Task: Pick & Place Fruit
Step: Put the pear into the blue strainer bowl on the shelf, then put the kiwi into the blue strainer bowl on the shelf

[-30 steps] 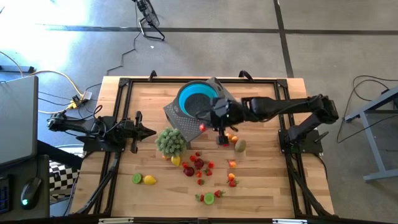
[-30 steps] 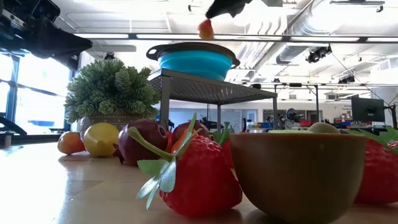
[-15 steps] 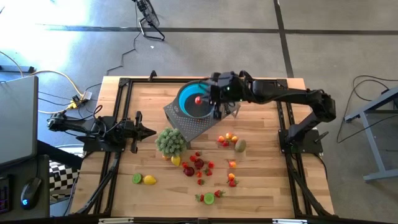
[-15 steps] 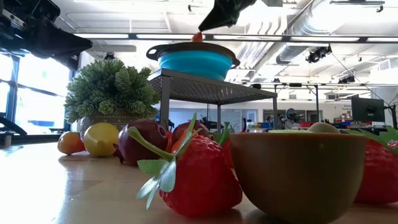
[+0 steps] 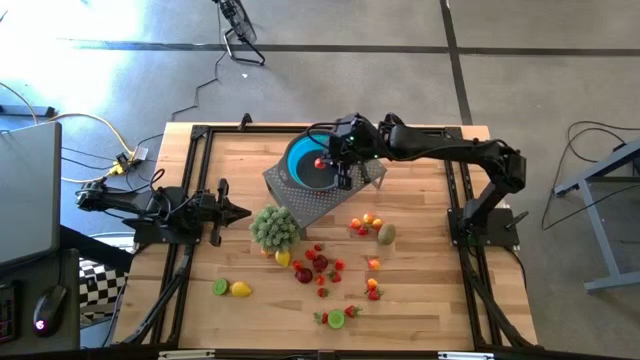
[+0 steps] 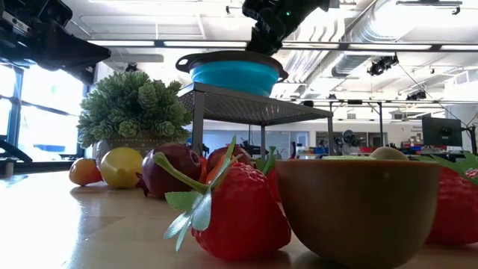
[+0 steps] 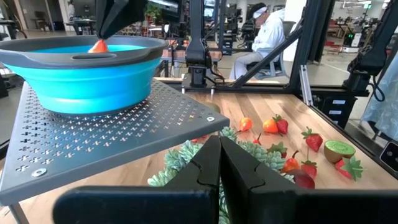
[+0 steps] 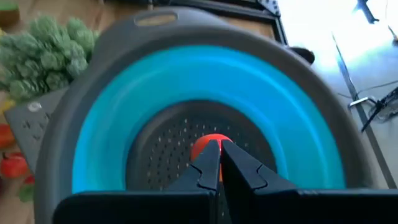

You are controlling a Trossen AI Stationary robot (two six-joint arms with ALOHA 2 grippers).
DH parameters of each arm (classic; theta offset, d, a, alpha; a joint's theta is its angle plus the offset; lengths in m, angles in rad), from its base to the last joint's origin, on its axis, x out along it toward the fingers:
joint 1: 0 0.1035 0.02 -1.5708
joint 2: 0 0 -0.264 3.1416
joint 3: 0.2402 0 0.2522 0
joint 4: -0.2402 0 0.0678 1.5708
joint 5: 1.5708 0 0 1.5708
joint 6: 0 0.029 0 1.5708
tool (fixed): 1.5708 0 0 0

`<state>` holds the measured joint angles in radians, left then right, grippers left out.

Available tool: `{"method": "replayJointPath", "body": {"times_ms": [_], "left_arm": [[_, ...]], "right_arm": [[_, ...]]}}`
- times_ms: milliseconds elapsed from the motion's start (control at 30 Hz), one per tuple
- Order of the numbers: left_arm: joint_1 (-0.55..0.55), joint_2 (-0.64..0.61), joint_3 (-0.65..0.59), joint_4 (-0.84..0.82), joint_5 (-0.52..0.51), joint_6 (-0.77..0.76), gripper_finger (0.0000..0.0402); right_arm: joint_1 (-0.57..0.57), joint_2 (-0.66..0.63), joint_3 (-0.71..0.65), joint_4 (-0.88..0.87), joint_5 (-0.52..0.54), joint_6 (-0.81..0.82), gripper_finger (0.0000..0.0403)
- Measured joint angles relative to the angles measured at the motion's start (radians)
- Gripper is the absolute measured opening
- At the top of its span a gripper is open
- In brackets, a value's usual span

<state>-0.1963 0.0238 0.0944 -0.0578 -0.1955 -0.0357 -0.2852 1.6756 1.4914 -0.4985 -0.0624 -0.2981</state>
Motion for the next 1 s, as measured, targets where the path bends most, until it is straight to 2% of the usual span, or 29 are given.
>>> {"method": "replayJointPath", "body": {"times_ms": [367, 567, 733, 833, 1000], "left_arm": [[0.0, 0.0, 0.0, -0.001, 0.0, 0.002, 0.0001], [0.0, 0.0, 0.0, -0.001, 0.0, 0.002, 0.0001], [0.0, 0.0, 0.0, -0.001, 0.0, 0.002, 0.0001], [0.0, 0.0, 0.0, -0.001, 0.0, 0.002, 0.0001], [0.0, 0.0, 0.0, -0.002, 0.0, 0.002, 0.0001]], "right_arm": [[-0.005, 0.0, 0.0, -0.011, 0.011, 0.005, 0.0012], [-0.002, 0.0, 0.0, -0.016, 0.012, 0.005, 0.0055], [0.004, -0.016, 0.0, -0.04, 0.053, 0.005, 0.0084], [0.011, -0.05, 0.0, -0.082, 0.064, 0.005, 0.0072], [0.037, -0.111, 0.0, -0.174, 0.061, 0.046, 0.0019]]}}
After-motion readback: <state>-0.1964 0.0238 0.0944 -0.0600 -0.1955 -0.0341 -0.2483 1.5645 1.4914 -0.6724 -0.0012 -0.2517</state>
